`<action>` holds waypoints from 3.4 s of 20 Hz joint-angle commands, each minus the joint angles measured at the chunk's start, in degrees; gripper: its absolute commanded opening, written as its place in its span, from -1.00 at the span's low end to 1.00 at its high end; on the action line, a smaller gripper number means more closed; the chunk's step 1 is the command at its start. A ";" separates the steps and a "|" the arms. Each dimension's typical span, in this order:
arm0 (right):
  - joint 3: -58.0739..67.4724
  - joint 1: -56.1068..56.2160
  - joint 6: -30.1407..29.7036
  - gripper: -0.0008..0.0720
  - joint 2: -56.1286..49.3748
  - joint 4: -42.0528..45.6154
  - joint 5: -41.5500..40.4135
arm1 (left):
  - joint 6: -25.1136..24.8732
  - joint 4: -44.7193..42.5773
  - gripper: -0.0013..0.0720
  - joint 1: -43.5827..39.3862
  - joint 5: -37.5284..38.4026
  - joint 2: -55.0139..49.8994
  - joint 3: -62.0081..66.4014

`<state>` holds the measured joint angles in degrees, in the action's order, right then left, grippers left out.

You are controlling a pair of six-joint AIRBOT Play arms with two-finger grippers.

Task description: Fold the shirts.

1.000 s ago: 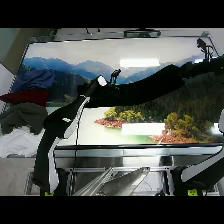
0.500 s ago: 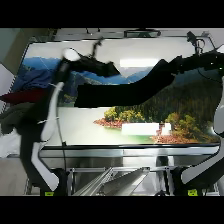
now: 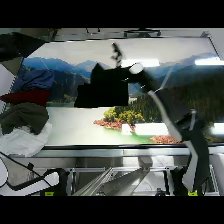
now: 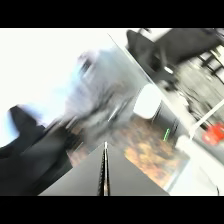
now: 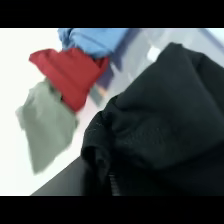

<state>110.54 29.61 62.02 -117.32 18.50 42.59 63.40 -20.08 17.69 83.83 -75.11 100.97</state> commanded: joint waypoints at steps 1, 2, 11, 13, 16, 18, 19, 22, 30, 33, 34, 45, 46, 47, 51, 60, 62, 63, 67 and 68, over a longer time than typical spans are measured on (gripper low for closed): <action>0.07 12.92 -8.72 -0.24 -7.61 -11.58 -25.35 | -1.90 0.85 -0.90 5.33 0.94 3.80 -6.12; 0.07 13.14 -11.19 0.20 -7.76 -11.61 -24.41 | -1.97 0.83 -0.90 5.49 1.86 3.74 -7.58; 0.04 -15.80 15.15 0.30 4.28 20.28 22.71 | -6.03 7.23 -0.90 5.20 3.26 3.15 -12.26; -0.46 -21.14 21.49 0.79 4.26 29.27 28.30 | -6.01 8.28 -0.90 5.18 3.48 3.17 -12.26; -2.14 -24.00 23.96 0.93 1.25 32.37 29.92 | -5.97 8.22 -0.90 5.18 4.15 3.21 -12.26; -2.14 -23.67 23.12 0.93 -1.79 30.88 29.53 | -5.92 8.24 -0.90 5.18 4.15 3.21 -12.26; -2.14 -23.15 21.49 0.93 -3.37 28.65 28.81 | -5.92 8.22 -0.90 5.18 4.26 3.21 -12.26; -2.12 -21.03 16.87 0.93 -7.43 21.33 26.36 | -5.92 8.17 -0.90 5.18 4.79 3.21 -12.26; -2.10 -14.82 11.17 0.05 -10.49 9.05 21.51 | -5.97 8.09 -0.90 5.18 4.74 3.21 -12.26; -1.20 -14.82 11.21 -0.91 -9.90 4.98 21.49 | -5.97 8.09 -0.90 5.18 4.81 3.21 -12.26; -0.85 -15.52 11.26 -0.91 -8.96 5.09 21.18 | -5.97 8.09 -0.90 5.18 4.90 3.21 -12.26; -21.11 -54.64 24.02 -0.92 18.56 18.84 17.35 | -7.02 8.04 -0.90 5.18 6.19 3.19 -12.26; -29.09 -59.36 22.99 -0.92 23.65 18.88 13.60 | -6.99 8.04 -0.90 5.18 6.19 3.19 -12.26; -36.59 -63.78 22.38 -0.92 28.17 18.84 10.38 | -6.99 8.04 -0.90 5.18 6.10 3.19 -12.26; -64.19 -82.38 17.59 -0.92 44.68 18.80 0.13 | -6.99 8.07 -0.90 5.18 5.99 3.21 -12.26; -83.91 -98.88 14.23 -0.91 58.34 19.04 -6.88 | -6.97 8.02 -0.90 2.54 6.19 3.19 -12.26; -83.89 -98.88 14.23 -0.61 58.34 19.04 -4.83 | -6.99 8.02 -0.90 0.63 6.12 3.19 -12.26; -83.87 -99.06 14.23 0.25 58.36 19.06 -3.43 | -6.99 8.02 -0.90 -0.37 5.99 3.19 -12.26; -81.00 -103.25 14.49 0.77 59.71 27.56 6.99 | -6.95 8.09 -0.91 -1.46 6.08 3.21 -12.26; -79.08 -104.35 14.45 0.77 60.24 29.68 9.33 | -6.95 8.11 -0.91 -1.27 5.99 3.21 -12.26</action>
<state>28.77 -71.92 76.44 -58.22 41.85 44.49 56.42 -12.03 16.95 89.84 -71.90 88.73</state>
